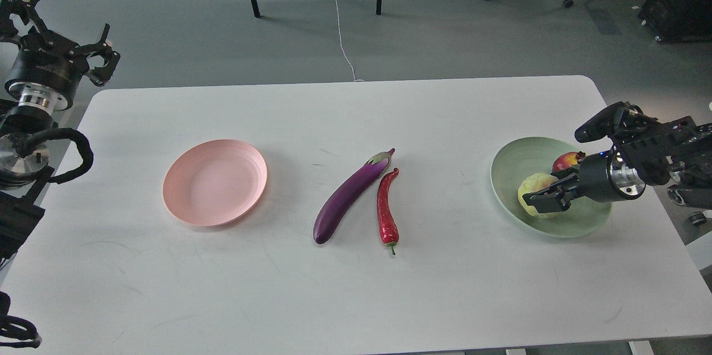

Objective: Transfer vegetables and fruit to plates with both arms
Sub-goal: 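Release the peach and retract the right arm, then reach the left gripper over to the red chili pepper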

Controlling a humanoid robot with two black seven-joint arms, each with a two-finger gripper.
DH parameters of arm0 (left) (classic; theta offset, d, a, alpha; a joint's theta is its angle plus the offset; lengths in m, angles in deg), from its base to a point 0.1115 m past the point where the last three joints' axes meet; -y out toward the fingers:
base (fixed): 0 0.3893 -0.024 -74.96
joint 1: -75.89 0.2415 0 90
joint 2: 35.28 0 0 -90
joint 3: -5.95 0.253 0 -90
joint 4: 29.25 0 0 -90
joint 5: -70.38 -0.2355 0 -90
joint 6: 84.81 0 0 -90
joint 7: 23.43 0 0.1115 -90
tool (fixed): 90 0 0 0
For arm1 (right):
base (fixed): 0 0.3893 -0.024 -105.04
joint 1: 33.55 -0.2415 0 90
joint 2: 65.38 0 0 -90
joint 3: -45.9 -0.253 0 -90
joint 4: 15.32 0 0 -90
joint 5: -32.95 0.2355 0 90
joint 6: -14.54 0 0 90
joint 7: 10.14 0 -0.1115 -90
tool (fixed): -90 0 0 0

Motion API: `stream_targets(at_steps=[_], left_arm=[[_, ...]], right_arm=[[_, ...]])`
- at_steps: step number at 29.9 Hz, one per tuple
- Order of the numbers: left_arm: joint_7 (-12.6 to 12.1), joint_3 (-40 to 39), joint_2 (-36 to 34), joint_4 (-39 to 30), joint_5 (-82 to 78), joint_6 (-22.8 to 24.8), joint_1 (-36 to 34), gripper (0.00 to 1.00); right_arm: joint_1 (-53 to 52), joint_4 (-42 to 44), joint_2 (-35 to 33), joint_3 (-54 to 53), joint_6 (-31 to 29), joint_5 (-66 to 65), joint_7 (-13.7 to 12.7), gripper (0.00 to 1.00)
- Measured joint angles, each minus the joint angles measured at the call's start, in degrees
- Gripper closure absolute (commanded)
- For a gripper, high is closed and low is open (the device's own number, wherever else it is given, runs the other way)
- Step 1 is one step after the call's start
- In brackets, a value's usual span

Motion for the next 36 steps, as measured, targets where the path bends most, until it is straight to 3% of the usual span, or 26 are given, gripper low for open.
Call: stream_targets(at_steps=[8,14,20,24,32,36], left_arm=[[-0.4,0.2,-0.4,-0.1,-0.5,0.6,-0.5,0.02],[0.0,4.8,-2.0,-1.5,-5.1,1.7,-1.8,0.02],[0.5,11.8,-4.4,-3.8,-26.8,3.0,-6.4,0.02],[0.5,12.4,-8.2,-11.4,-39.4,3.0,-6.9,0.02],[0.1,13.6,-14.2,-34.9,-64.3,-0.1,-5.8,0.02],[-0.4,19.4,-14.5,-39.8,-76.0,-2.8,-6.4,0.02]], right_arm=[[-1.7,3.8,-4.7,-7.9,-0.3,1.5,0.0,0.02],[2.9,10.8,-9.1,-31.9,-1.8,9.1,0.0,0.02],[11.7,13.1,-11.5,-54.0,-3.5,16.8,0.0,0.02],[18.2,13.3,-12.3,-65.4,-3.5,23.0,0.0,0.02],[30.7,12.3,-12.1,-87.6,-4.9,39.9,0.0,0.02],[35.0,12.4,-12.3,-94.8,-9.0,51.9,0.0,0.02]])
